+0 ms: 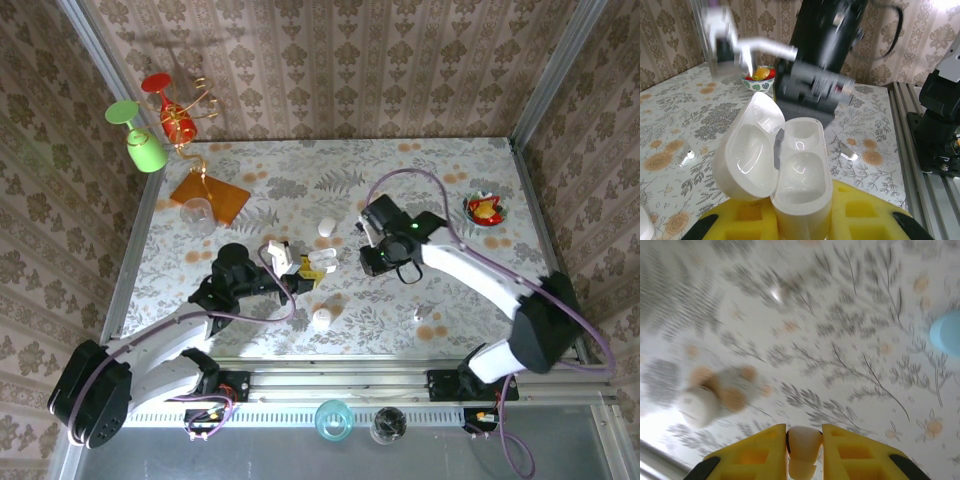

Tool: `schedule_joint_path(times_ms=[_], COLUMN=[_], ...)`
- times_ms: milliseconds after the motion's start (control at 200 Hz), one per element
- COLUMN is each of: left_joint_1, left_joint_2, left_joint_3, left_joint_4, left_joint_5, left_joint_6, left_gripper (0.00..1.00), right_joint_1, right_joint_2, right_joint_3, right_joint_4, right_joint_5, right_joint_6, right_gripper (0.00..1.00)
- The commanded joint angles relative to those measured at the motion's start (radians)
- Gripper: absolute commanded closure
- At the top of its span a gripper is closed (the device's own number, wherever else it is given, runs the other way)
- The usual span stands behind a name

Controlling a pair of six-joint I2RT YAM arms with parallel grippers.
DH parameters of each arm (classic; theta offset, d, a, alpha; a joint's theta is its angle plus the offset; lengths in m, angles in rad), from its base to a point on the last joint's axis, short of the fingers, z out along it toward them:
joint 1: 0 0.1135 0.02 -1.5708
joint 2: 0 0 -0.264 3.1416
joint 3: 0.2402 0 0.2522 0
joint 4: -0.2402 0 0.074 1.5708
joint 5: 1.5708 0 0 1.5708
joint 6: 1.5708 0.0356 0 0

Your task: Insert the wireless bluetooth earbuds into the charging case

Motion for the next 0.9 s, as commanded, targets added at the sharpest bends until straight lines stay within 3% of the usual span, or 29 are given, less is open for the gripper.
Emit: schedule_joint_path(times_ms=[0,335,895], left_joint_1=[0.002,-0.001,-0.005], left_joint_2=[0.006,0.052,0.064], left_joint_3=[0.039,0.064,0.083], left_joint_4=[0.038,0.075,0.061], left_joint_5=[0.020,0.052,0.093], left_joint_6=[0.006,-0.021,-0.045], left_gripper=[0.91,0.91,0.91], right_joint_1=[-0.029,-0.030,0.066], right_joint_2=[-0.126,-0.262,-0.138], right_joint_3=[-0.039,-0.015,0.036], right_joint_4=[0.145,0.266,0.373], right_joint_5=[-0.137,-0.502,-0.538], right_joint_6=[-0.008,-0.056,-0.085], right_gripper=[0.78,0.77,0.78])
